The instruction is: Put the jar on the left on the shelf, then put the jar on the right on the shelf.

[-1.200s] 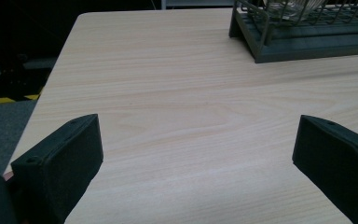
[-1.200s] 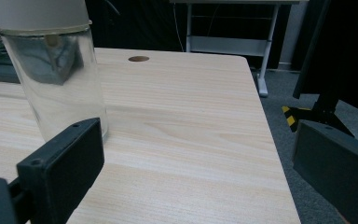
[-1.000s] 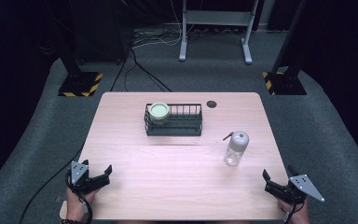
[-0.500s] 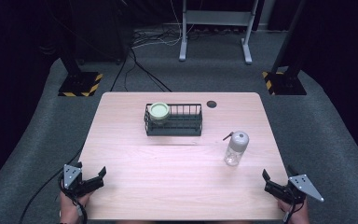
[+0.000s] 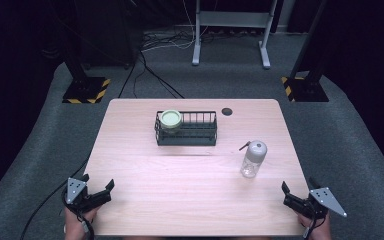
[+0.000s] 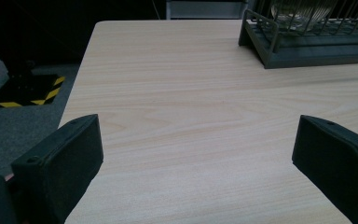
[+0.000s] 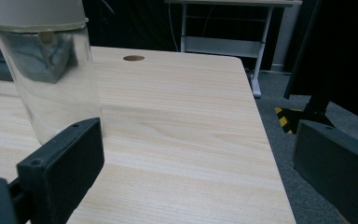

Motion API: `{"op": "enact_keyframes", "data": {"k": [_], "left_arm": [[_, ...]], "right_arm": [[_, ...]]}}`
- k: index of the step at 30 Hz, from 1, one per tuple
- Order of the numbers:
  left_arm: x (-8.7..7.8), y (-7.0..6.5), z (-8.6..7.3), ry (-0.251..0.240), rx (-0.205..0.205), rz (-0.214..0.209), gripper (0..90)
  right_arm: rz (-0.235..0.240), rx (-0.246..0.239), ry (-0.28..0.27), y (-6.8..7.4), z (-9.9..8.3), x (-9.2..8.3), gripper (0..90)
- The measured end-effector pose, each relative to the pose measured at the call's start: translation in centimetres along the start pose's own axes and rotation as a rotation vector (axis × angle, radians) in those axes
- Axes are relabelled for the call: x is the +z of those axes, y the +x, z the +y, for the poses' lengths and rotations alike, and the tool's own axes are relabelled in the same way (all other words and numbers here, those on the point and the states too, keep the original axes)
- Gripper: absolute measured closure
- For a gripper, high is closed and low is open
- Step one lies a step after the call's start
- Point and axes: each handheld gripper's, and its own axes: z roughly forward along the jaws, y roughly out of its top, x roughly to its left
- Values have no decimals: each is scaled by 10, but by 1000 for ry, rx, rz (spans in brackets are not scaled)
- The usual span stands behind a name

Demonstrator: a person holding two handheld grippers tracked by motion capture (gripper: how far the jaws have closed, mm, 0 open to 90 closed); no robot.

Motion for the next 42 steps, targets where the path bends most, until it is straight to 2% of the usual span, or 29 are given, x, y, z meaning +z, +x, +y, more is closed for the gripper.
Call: {"op": "enact_keyframes", "data": {"k": [8,14,23,32,36,42], "left_arm": [[-1,1,0,-8,-8,-8,20],[-1,1,0,-10,-11,-11,20],[-2,3,0,-19,-28,-22,20],[-2,3,0,-14,-22,-33,20],[-2,2,-1,-20,-16,-33,21],[-2,2,-1,-24,-20,-36,21]], "right_arm": [[-7,-37,13,4,0,1,12],[-6,-29,25,4,0,2,12],[5,28,43,-3,3,3,14],[4,15,78,3,7,5,15],[8,36,77,4,9,6,15],[27,26,76,10,13,10,15]]}}
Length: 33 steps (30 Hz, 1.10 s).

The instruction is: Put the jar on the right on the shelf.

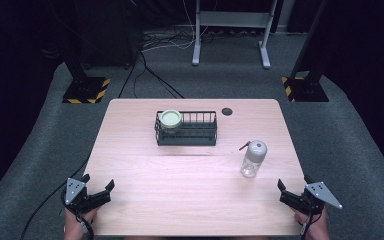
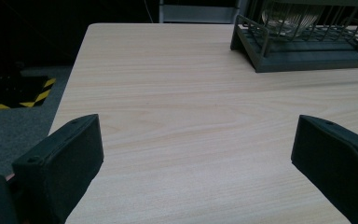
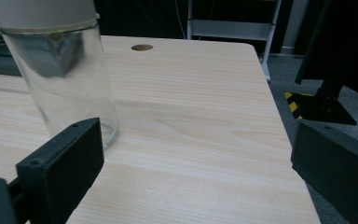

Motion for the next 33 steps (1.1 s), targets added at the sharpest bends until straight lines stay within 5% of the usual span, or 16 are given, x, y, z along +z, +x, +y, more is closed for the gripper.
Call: {"op": "enact_keyframes", "data": {"k": [33], "left_arm": [[-1,-1,0,-3,5,-2,24]], "right_arm": [[83,-35,7,37,12,27,9]]}}
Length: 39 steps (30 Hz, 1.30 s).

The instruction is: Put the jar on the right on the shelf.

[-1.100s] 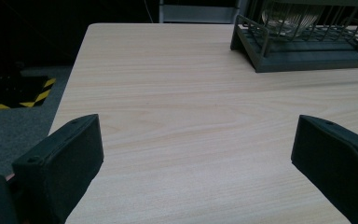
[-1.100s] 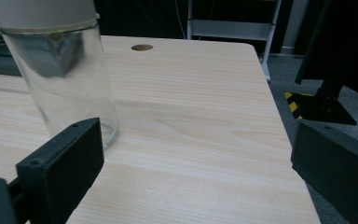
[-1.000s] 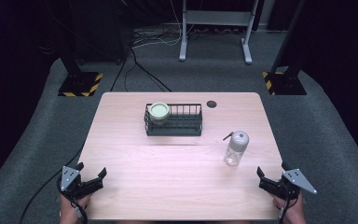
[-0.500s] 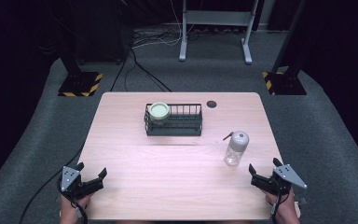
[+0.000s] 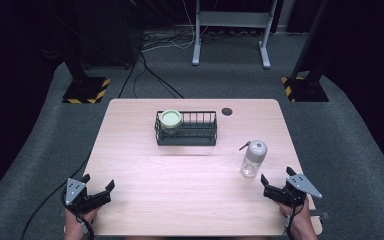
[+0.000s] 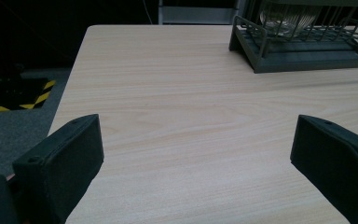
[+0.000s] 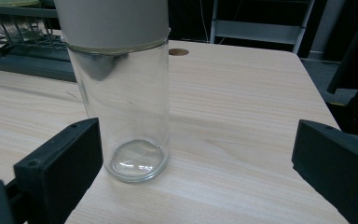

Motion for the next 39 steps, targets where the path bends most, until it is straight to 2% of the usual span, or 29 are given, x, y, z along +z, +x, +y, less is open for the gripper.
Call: {"op": "enact_keyframes", "data": {"k": [6,21,34,39], "left_arm": [[0,1,0,-1,-8,0,27],[0,0,0,2,-4,0,29],[0,-1,0,0,3,2,31],[0,-1,0,0,5,2,31]], "right_arm": [[15,8,2,4,2,4,9],[41,-16,3,15,11,14,10],[68,-6,0,26,14,27,15],[76,3,6,28,17,34,45]]}}
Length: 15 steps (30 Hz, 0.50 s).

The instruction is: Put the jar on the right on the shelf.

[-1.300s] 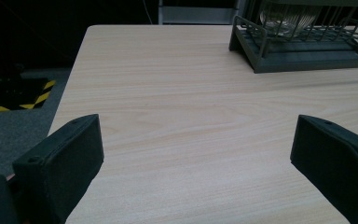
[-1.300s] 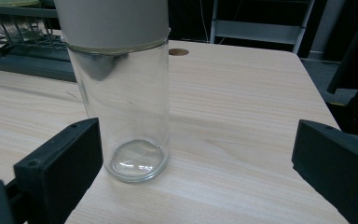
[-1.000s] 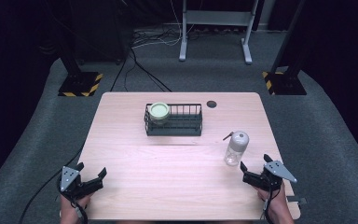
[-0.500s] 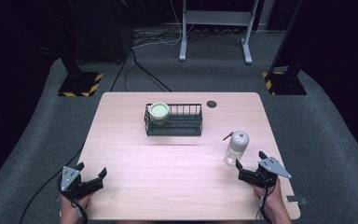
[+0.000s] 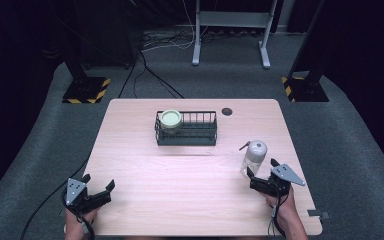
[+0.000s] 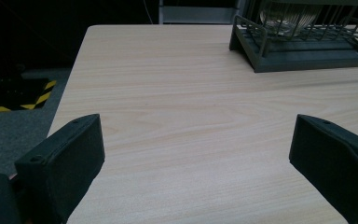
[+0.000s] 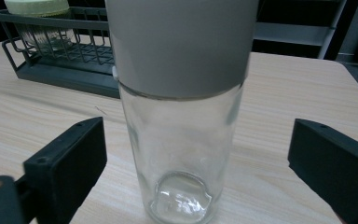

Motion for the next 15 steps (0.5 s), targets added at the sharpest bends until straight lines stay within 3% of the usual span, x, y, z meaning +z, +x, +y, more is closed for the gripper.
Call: {"op": "enact_keyframes", "data": {"k": [8,15], "left_arm": [[0,0,0,0,-2,0,31],[0,0,0,1,-1,-1,31]], "right_arm": [[5,32,7,0,3,8,89],[17,29,12,1,5,14,113]]}}
